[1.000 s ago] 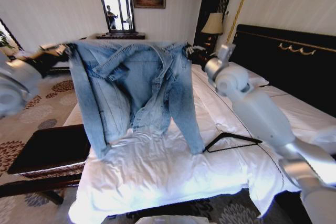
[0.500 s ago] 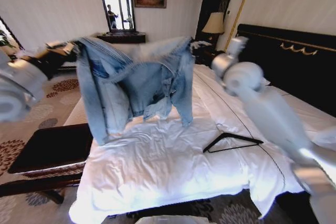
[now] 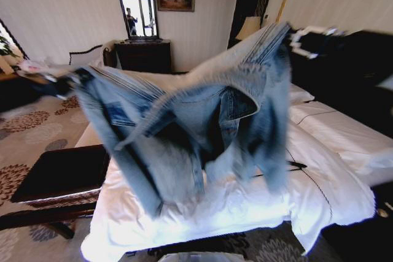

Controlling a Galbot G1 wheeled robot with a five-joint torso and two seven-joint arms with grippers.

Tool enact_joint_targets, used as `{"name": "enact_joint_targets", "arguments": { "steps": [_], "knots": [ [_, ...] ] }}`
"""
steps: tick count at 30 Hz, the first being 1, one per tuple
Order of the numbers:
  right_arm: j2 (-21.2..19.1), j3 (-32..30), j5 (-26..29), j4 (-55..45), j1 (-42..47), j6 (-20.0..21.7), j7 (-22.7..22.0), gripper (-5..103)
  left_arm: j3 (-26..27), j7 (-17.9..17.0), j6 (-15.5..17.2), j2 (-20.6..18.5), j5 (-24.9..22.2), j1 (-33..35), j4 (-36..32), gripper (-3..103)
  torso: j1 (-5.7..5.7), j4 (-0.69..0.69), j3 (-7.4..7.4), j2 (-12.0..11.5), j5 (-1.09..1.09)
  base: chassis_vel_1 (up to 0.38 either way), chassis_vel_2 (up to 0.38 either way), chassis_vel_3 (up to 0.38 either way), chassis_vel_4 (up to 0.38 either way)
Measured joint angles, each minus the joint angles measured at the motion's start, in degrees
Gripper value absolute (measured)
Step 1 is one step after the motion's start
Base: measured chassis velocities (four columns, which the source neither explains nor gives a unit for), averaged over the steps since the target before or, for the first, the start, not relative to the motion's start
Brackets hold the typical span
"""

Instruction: Pick up the clothes from the bed and hang them on the clothes hanger.

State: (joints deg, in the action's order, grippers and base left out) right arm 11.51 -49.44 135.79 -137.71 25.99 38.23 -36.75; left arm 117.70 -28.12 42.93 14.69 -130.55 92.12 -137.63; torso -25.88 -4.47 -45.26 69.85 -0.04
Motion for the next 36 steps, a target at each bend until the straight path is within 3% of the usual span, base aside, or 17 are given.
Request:
{"name": "enact_joint_targets", "arguments": {
  "steps": [2,4,6,8,9,10,13,14,15,17,18,21,24,25,27,33,36],
  "knots": [
    [-0.94,-0.78,2.20,-0.29,-0.50,2.94,-3.27,2,1.92,-4.62,0.05,-4.15,-7.40,-1.80,1.37,1,0.01,0.01,0.00,0.00,0.05,0.000,0.000,0.000,0.000],
    [-1.06,-0.77,2.61,-0.44,-0.52,3.52,-4.24,2,1.69,-6.32,0.04,-5.60,-9.41,-2.72,1.54,1,0.01,-0.01,0.00,0.00,0.07,0.000,0.000,0.000,0.000],
    [-0.33,1.31,2.13,-2.43,0.80,4.29,-8.14,2,-4.01,-10.66,-0.10,-9.38,-11.87,-4.87,-0.13,1,0.02,-0.05,0.01,0.01,0.12,0.000,0.000,0.000,0.000],
    [2.92,4.03,-1.22,-5.17,5.36,4.39,-10.77,2,-14.96,-10.40,-0.30,-7.78,-3.87,-3.41,-4.48,1,0.01,-0.04,-0.02,-0.01,0.04,0.000,0.000,0.000,0.000],
    [5.39,5.63,-6.88,-5.65,8.53,4.41,-9.75,2,-20.40,-10.19,-0.66,-5.49,0.63,-2.26,-5.24,1,0.00,0.00,-0.03,-0.03,0.07,0.000,0.000,0.000,0.000],
    [5.39,5.63,-6.88,-5.65,8.53,4.41,-9.75,2,-20.40,-10.19,-0.66,-5.49,0.63,-2.26,-5.24,1,0.00,0.00,-0.03,-0.03,0.07,0.000,0.000,0.000,0.000],
    [10.84,13.29,-28.44,-4.78,19.57,4.33,0.56,2,-40.86,-7.91,-1.95,5.33,21.32,-1.94,-5.43,1,-0.03,0.00,-0.03,-0.04,-0.04,0.000,0.000,0.000,0.000],
    [10.84,13.29,-28.44,-4.78,19.57,4.33,0.56,2,-40.86,-7.91,-1.95,5.33,21.32,-1.94,-5.43,1,-0.03,0.00,-0.03,-0.04,-0.04,0.000,0.000,0.000,0.000],
    [13.25,19.55,-36.65,-2.47,22.22,4.32,3.55,2,-46.24,-7.50,-2.31,9.05,27.03,-2.07,-5.44,1,-0.03,0.05,-0.04,-0.04,-0.08,0.000,0.000,0.000,0.000],
    [17.11,29.02,-47.13,2.03,23.24,4.29,6.50,2,-55.13,-6.72,-3.39,12.97,34.44,-3.56,-5.44,1,-0.01,0.03,-0.02,-0.04,0.05,0.000,0.000,0.000,0.000],
    [17.11,29.02,-47.13,2.03,23.24,4.29,6.50,2,-55.13,-6.72,-3.39,12.97,34.44,-3.56,-5.44,1,-0.01,0.03,-0.02,-0.04,0.05,0.000,0.000,0.000,0.000],
    [22.13,40.71,-56.75,8.28,19.58,4.17,8.87,2,-65.53,-3.35,-5.04,16.69,43.56,-5.51,-2.83,1,0.00,-0.03,-0.02,-0.02,0.07,0.000,0.000,0.000,0.000],
    [23.75,43.56,-59.42,10.14,18.50,4.15,9.61,2,-67.85,-2.36,-5.60,17.98,46.48,-6.14,-1.31,1,0.00,-0.04,-0.02,-0.02,0.05,0.000,0.000,0.000,0.000],
    [27.20,48.16,-63.21,13.72,16.49,4.11,10.42,2,-71.43,-0.74,-6.56,20.43,51.29,-7.35,1.75,1,-0.01,-0.01,-0.02,-0.03,0.03,0.000,0.000,0.000,0.000],
    [30.29,51.76,-66.65,17.79,14.40,3.78,11.58,2,-73.59,-0.04,-7.03,22.34,54.11,-8.38,4.32,1,-0.02,0.02,-0.02,-0.03,0.01,0.000,0.000,0.000,0.000],
    [37.08,59.94,-76.07,28.10,8.69,-1.23,16.12,2,-75.00,1.30,-8.28,26.33,57.42,-11.31,11.61,1,0.00,-0.02,-0.02,-0.02,0.04,0.000,0.000,0.000,0.000],
    [40.32,63.39,-77.74,32.80,5.55,-2.68,16.37,2,-75.27,1.35,-8.66,27.88,57.99,-13.13,15.25,1,0.00,-0.01,-0.02,-0.03,0.03,0.000,0.000,0.000,0.000]
  ]
}}
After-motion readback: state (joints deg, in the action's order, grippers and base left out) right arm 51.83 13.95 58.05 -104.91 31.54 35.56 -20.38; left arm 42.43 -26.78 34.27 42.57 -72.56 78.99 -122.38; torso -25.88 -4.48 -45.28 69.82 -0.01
